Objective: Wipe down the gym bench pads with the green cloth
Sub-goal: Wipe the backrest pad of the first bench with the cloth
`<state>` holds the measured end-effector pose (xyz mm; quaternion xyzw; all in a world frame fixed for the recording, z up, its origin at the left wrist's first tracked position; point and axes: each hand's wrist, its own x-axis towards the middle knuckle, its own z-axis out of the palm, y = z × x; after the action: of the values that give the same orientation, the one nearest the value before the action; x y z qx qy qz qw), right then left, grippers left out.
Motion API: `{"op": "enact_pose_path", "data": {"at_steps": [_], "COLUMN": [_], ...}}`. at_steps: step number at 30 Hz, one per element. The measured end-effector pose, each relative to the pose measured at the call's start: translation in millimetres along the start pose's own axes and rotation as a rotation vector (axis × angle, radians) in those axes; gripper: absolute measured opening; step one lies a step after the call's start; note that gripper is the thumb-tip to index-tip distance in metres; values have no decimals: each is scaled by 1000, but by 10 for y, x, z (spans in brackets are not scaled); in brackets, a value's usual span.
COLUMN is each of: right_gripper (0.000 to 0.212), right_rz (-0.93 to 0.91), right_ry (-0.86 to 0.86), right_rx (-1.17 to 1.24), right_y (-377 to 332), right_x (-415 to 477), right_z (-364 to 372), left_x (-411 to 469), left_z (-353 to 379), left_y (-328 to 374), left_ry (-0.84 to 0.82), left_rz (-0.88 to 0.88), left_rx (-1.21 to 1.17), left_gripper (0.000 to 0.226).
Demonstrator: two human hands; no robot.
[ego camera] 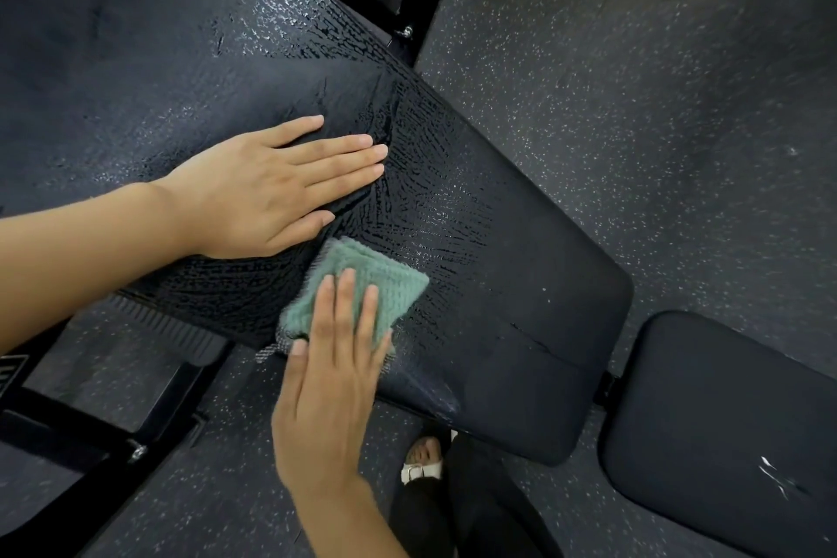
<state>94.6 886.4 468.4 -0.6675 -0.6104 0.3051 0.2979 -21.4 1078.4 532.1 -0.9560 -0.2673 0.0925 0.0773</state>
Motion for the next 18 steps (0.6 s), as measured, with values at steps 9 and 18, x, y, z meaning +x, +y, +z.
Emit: {"op": "enact_pose_path", "data": {"at_steps": [9,18], "right_gripper": [53,54], "right_rz": [97,274], "right_ry": [-2,68], "right_rx": [-156,28], "right_y": [810,485], "right_x": [-157,-110], "right_z": [-315,-197], "left_x": [-1,16], "left_z": [-12,-2], "left_y": [25,65], "left_ry": [-19,-20], "left_rz": [-18,-60], "left_rx": [10,6], "left_gripper": [63,63]}}
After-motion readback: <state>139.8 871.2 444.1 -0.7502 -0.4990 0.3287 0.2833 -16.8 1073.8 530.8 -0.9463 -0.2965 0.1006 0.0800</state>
